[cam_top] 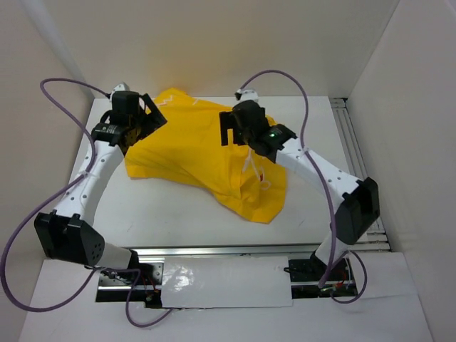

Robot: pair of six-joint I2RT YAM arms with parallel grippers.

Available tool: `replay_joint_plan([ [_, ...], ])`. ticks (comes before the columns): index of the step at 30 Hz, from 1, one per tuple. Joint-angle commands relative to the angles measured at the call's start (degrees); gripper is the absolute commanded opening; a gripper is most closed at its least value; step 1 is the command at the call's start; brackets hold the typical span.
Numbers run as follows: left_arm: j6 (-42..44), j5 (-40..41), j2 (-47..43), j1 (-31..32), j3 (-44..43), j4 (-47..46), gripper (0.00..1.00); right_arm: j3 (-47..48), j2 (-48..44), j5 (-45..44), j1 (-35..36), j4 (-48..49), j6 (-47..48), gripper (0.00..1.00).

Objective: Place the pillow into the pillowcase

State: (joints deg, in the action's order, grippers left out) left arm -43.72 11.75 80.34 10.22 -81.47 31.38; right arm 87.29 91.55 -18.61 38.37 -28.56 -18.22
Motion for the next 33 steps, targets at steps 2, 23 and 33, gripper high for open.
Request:
replay_joint_plan([
  [2,2.6,-2.0,4.1,-4.3,0.5,5.1,1.0,3.6,6.8,-7.9,0.4,-3.1,2.7,0.97],
  [23,7.6,-15.9,0.5,-20.1,12.7,-3.0,0.98,4.7,18.4,17.1,-6.2,16.9,5.0,0.47],
  [33,7.6,-17.7,-1.9,-20.1,14.8,-3.7,0.96,3.9,4.2,12.2,-3.4,10.6,4.4,0.0],
])
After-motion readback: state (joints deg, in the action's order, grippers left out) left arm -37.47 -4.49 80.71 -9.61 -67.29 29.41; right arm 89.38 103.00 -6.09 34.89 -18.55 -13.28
